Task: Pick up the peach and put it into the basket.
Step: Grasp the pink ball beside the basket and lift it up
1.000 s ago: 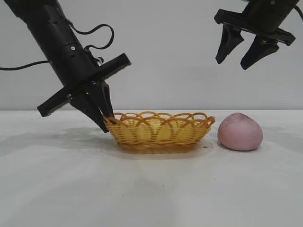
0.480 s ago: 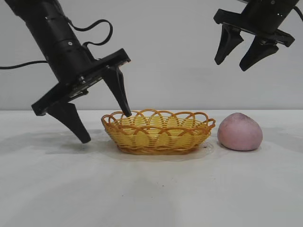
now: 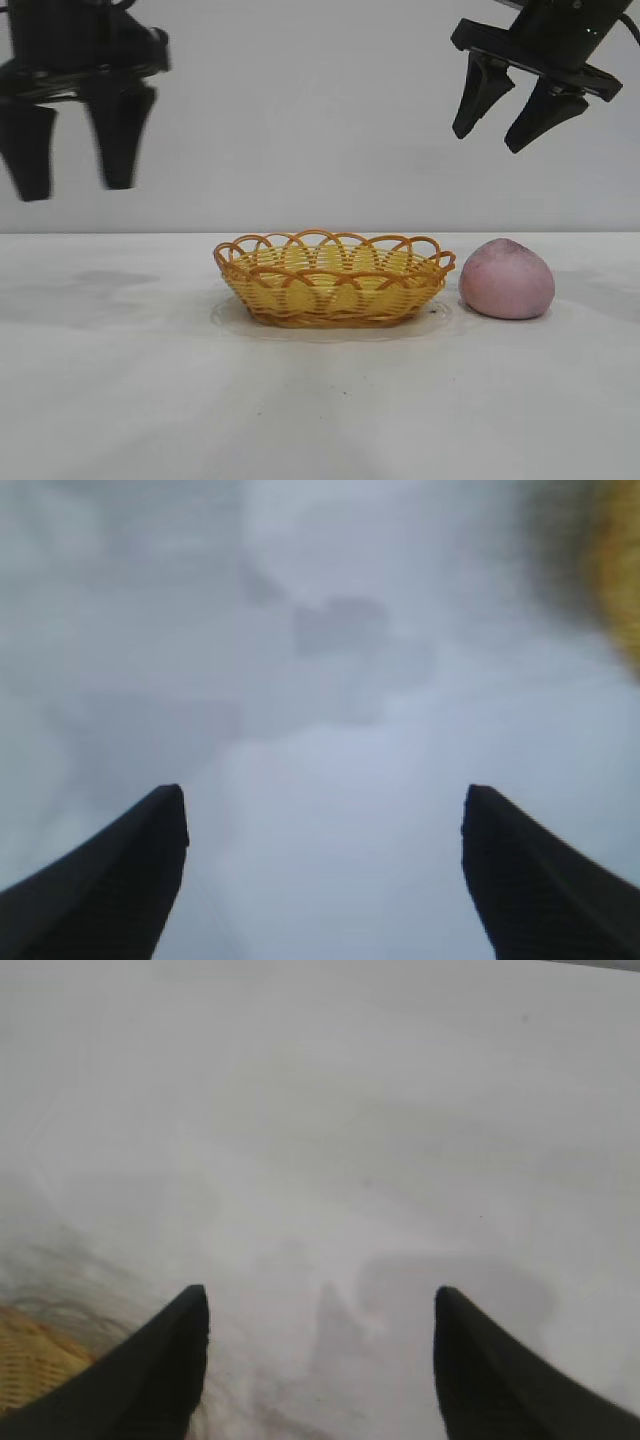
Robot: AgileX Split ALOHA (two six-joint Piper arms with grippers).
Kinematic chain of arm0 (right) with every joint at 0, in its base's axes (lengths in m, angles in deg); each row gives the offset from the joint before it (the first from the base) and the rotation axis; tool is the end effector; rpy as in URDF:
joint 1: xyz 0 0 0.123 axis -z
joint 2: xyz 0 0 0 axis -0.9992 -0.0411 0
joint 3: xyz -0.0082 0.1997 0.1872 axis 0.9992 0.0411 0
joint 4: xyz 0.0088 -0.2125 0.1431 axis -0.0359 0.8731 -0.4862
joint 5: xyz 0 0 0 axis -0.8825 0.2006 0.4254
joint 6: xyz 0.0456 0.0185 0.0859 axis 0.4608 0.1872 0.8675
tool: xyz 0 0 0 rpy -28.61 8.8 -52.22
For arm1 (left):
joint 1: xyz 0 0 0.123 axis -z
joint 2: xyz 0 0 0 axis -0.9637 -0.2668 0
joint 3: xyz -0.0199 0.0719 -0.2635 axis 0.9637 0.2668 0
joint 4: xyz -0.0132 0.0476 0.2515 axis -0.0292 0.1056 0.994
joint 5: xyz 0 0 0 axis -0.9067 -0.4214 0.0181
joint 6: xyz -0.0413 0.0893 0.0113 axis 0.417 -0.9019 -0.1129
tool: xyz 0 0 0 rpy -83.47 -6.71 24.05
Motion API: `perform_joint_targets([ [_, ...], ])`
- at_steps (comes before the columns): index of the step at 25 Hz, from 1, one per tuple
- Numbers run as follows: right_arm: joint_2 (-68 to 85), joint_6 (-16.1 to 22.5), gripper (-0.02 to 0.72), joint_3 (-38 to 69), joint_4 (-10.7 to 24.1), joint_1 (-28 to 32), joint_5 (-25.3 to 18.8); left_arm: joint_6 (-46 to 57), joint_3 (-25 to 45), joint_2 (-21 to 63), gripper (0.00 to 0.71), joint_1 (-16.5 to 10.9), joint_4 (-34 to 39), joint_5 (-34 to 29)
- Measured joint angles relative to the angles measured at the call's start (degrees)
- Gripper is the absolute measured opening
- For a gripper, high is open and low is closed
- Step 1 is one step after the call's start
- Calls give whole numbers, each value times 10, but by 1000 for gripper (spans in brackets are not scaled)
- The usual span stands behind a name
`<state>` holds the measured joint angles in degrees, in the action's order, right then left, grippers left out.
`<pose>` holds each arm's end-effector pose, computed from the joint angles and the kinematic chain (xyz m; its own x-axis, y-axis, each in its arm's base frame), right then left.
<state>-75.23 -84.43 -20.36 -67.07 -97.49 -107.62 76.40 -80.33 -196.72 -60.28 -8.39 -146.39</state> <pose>0.4129 0.1059 0.1976 -0.7759 -0.1731 -0.6067 -0.3921 0.8857 0.2487 0.3841 -0.0957 0.1873 -0.9369 0.3493 -0.0124 0.3491 0.9369 0.0196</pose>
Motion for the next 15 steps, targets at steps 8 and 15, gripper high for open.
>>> perform_joint_targets([
  [8,0,1,421,0,0,0,-4,1,0,19,504,-82,0,0],
  [15,0,1,421,0,0,0,-12,1,7,69,504,-134,-1,-7],
])
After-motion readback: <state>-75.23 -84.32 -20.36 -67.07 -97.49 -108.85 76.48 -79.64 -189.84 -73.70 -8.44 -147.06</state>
